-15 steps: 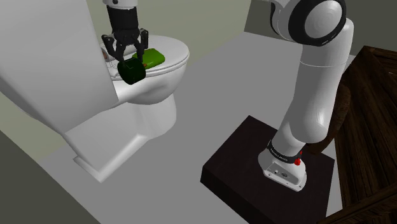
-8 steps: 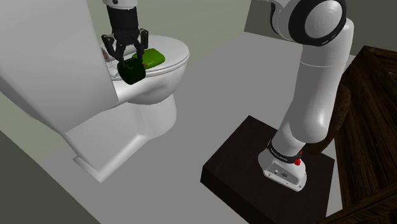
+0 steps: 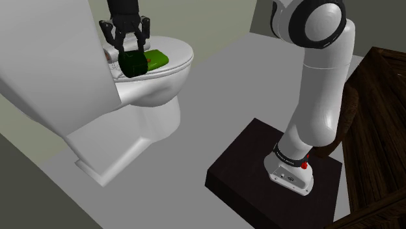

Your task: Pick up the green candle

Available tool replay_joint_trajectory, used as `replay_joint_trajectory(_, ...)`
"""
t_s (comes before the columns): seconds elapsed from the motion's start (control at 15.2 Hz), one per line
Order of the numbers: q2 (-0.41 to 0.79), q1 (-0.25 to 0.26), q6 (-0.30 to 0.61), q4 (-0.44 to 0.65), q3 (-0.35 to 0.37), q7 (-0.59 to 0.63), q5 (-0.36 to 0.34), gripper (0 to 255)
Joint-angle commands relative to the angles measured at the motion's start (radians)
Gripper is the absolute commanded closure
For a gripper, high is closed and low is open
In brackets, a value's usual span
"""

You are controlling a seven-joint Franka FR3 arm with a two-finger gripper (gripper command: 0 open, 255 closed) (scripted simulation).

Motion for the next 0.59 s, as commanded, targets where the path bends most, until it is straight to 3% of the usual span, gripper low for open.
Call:
replay_joint_trajectory(0.0, 0.014, 0.01, -0.034, 0.047, 0.001, 0.002, -0.007, 255)
replay_joint_trajectory(0.4, 0.093, 0.056, -0.165, 0.254, -0.001, 0.003, -0.044, 255)
replay_joint_trajectory(0.53, 0.096, 0.058, -0.169, 0.261, -0.001, 0.003, -0.045, 255)
